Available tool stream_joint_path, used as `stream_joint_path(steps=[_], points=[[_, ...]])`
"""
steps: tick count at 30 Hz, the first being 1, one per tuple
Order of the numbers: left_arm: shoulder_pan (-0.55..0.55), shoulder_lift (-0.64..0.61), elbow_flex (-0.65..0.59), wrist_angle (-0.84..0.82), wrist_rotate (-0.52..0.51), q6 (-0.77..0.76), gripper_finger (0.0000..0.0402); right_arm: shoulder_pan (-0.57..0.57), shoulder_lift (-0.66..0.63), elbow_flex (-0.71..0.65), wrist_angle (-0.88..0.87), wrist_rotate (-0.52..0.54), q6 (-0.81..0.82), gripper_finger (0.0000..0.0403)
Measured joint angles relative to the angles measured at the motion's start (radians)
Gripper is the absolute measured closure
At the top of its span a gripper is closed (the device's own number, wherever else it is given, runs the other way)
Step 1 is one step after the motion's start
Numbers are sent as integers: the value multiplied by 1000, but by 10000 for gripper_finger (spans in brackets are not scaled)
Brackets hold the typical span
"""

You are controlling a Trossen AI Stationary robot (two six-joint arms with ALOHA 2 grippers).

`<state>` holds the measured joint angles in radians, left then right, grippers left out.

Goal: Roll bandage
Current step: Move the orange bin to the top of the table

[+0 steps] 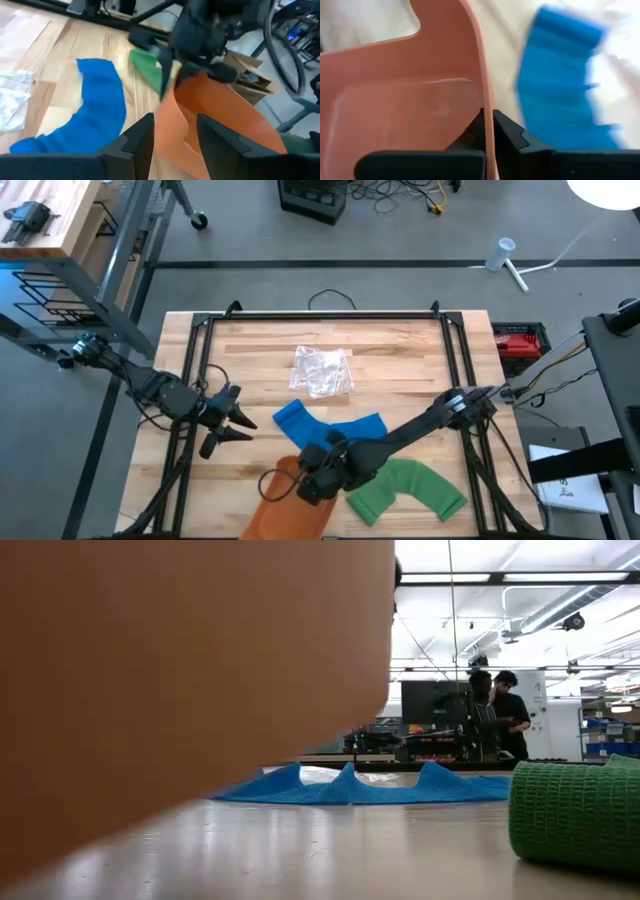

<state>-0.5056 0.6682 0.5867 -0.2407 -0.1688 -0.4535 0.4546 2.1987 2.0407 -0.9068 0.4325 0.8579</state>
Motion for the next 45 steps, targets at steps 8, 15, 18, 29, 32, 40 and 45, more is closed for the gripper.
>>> stream_joint_path(steps=[8,15,18,29,32,40,45], points=[[0,-27,-71,66,0,15,262,-78,-181,-4,-268,69,-69,399],[3,-43,-75,88,-33,121,262,-207,-383,-98,-478,167,-271,399],[3,-41,-75,96,-93,164,262,-284,-482,-185,-517,221,-451,399],[7,11,-75,161,-269,380,262,-776,-803,-479,-504,-111,-1203,400],[12,38,-75,160,-276,386,262,-918,-816,-554,-453,-108,-1364,400],[17,79,-75,211,-278,420,262,-1133,-743,-734,-265,-192,-1614,400],[17,88,-75,225,-278,419,262,-1195,-665,-785,-199,-186,-1618,392]])
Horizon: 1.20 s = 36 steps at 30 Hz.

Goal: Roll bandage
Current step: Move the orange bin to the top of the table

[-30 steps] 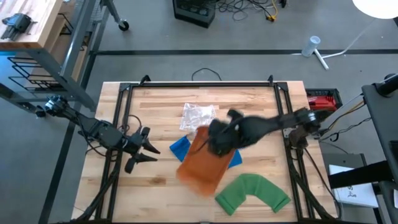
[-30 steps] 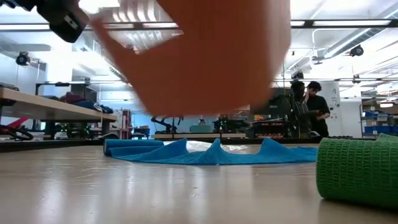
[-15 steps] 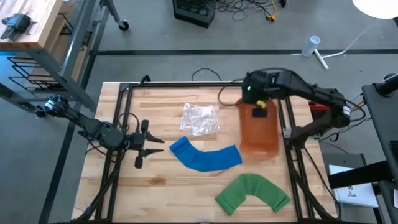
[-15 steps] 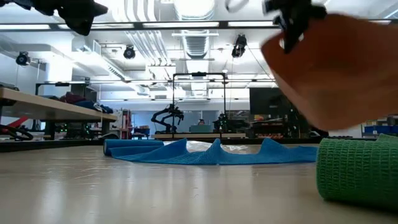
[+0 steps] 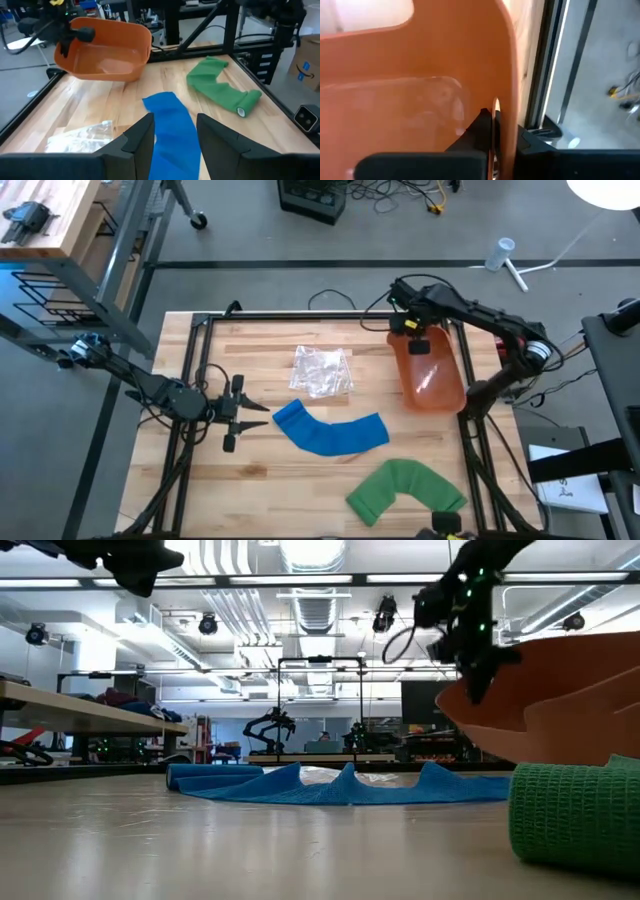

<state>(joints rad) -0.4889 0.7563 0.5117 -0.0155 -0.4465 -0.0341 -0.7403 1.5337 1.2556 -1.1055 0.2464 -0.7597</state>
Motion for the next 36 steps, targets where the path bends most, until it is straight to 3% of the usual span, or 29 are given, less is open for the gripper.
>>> stream_joint_path(steps=[7,16,22,27,32,36], points=[[0,2,0,1,0,0,262,-27,110,-1,107,-7,63,314],[0,5,0,4,0,61,262,-43,129,1,270,27,-90,183],[0,6,0,36,-32,154,262,-54,120,8,274,45,-186,143],[0,0,0,41,-140,203,262,-52,90,66,275,90,-195,123],[0,0,0,105,-311,246,262,-27,38,140,269,-34,-67,114],[0,2,0,154,-374,292,262,-2,6,167,270,-307,231,121]])
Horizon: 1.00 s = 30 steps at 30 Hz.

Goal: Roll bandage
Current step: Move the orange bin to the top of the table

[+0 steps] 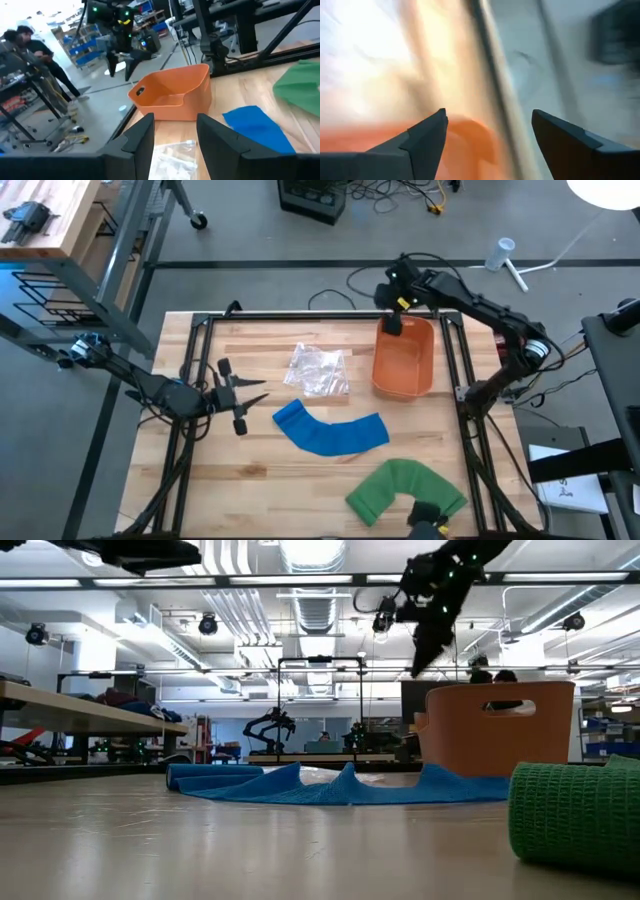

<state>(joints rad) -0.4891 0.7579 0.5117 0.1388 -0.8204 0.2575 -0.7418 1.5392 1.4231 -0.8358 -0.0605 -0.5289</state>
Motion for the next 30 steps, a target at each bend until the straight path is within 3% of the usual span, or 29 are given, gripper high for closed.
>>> stream_joint_path(steps=[4,8,12,17,27,30], points=[[0,5,0,6,0,25,262,77,-13,-7,-26,-270,223,136],[0,18,0,41,0,23,262,230,-9,-36,-45,-298,263,155],[0,39,0,156,0,42,262,395,17,-49,-52,-209,300,171],[-1,52,14,207,0,159,262,535,31,-50,-84,4,332,181],[-1,88,80,191,0,145,262,617,34,-136,-140,137,401,172],[-1,97,96,170,0,145,262,617,34,-158,-193,225,412,175]])
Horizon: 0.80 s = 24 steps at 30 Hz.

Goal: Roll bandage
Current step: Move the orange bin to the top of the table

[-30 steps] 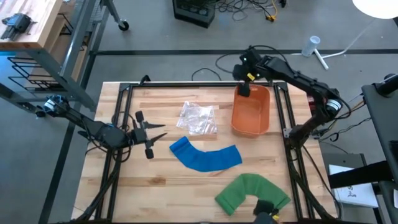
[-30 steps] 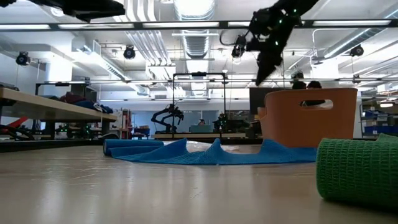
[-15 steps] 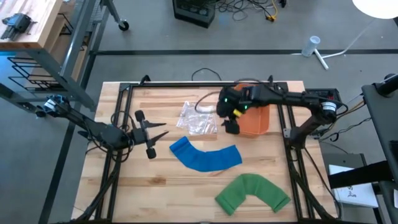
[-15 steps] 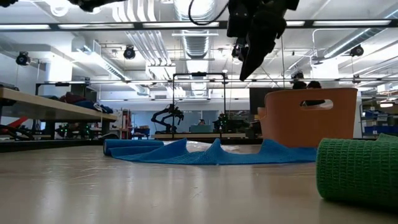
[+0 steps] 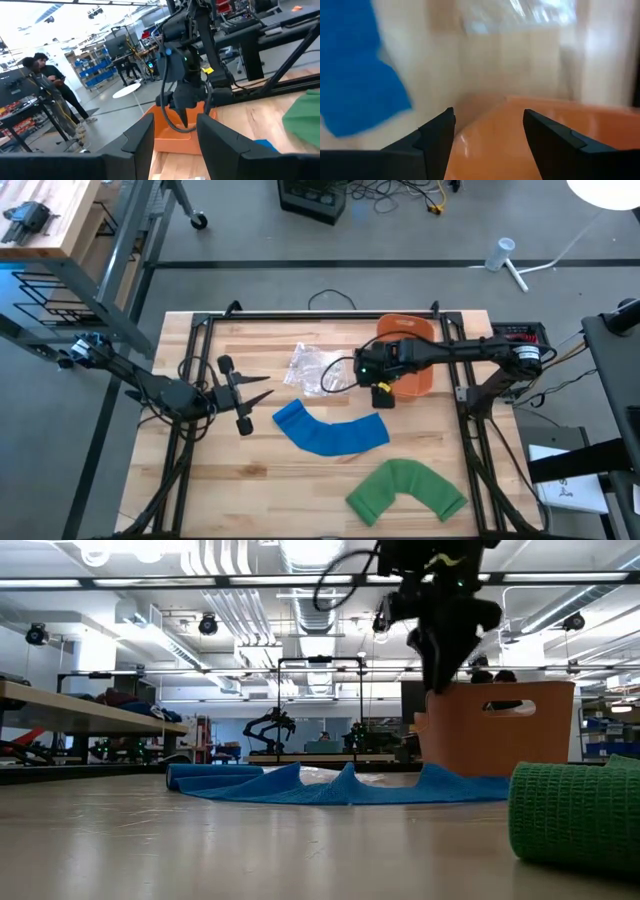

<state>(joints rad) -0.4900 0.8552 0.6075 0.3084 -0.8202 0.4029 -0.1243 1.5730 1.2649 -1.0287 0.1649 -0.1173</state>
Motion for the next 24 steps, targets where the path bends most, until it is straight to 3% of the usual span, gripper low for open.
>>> stream_joint_path(steps=[5,13,21,24], points=[[0,8,29,-51,0,7,262,-19,-13,-6,-124,131,40,181],[1,12,60,-95,0,0,262,-11,-87,15,-155,127,107,177],[1,12,83,-94,0,3,262,-11,-147,-80,72,122,199,186],[1,14,103,-92,0,3,262,-10,-158,-133,157,64,229,191]])
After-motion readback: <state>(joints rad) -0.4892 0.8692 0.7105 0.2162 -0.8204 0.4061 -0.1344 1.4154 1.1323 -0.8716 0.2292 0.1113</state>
